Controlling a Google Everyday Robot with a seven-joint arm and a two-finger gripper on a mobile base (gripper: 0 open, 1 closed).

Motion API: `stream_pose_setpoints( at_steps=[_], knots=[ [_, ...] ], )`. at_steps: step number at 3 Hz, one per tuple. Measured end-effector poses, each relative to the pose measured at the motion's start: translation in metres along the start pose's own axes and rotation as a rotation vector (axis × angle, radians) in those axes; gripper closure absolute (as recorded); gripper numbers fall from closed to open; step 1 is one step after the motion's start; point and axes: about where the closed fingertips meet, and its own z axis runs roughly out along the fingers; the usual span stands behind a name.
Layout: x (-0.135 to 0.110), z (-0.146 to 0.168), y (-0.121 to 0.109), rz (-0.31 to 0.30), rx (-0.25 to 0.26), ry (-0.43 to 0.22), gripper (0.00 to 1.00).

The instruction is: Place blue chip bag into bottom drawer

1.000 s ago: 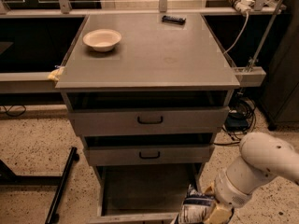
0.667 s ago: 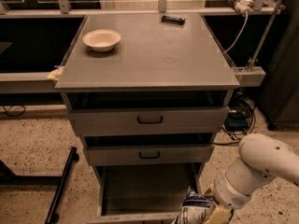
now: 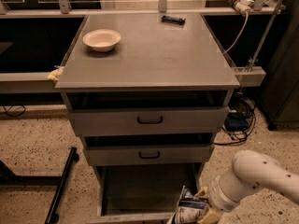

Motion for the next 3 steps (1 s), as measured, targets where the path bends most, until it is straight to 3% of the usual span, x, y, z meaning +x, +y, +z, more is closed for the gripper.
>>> stream_pose_setpoints(
  at_steps=[1,2,3],
  knots=[
    [0.0016,0.029,-0.0131,0.003,0.031,-0.047,1.0],
    [0.0016,0.029,-0.013,0.003,0.031,-0.047,1.0],
    [0.0048,0.0346,-0.0229,-0.019,0.084,-0.06,1.0]
  ],
)
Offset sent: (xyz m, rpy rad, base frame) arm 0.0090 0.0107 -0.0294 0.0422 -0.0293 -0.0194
